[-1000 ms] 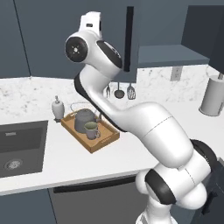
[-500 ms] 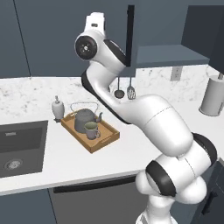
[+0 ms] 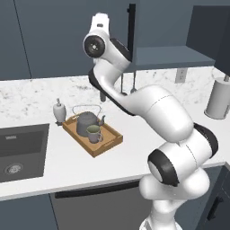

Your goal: Pick the kettle from the counter and place it on the tray. Then pick the mug from the cabinet and place it on the tray. Then close the cabinet doors.

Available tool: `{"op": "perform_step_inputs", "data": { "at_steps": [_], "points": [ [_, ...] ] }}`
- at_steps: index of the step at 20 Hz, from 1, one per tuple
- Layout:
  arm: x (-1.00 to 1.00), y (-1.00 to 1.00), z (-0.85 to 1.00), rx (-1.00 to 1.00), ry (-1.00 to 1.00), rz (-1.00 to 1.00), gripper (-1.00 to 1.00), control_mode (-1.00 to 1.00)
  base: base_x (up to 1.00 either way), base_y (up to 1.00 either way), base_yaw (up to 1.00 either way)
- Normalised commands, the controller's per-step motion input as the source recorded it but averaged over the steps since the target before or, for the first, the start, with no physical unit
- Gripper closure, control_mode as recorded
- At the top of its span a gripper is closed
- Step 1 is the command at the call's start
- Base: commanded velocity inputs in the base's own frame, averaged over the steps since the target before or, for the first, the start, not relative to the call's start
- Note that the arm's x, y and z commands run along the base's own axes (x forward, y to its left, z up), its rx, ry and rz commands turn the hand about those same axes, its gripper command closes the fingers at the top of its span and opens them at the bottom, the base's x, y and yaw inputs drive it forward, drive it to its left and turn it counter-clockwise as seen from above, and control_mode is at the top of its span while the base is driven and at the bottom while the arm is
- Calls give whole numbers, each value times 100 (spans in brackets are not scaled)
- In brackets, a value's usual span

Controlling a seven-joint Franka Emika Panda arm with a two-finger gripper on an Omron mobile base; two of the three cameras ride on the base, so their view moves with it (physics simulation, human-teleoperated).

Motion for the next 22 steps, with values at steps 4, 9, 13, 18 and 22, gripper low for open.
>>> {"op": "perform_step_inputs", "data": {
  "at_steps": [4, 9, 13, 18, 22],
  "points": [
    [73, -20, -40, 2, 0, 1, 100, -100, 0, 0, 0],
    [71, -21, -42, 1, 0, 0, 100, -100, 0, 0, 0],
    [58, -23, -50, 0, 0, 1, 100, -100, 0, 0, 0],
    [25, -24, -35, 0, 0, 1, 100, -100, 0, 0, 0],
    [-76, -11, 0, 0, -7, 0, 100, -100, 0, 0, 0]
  ]
}}
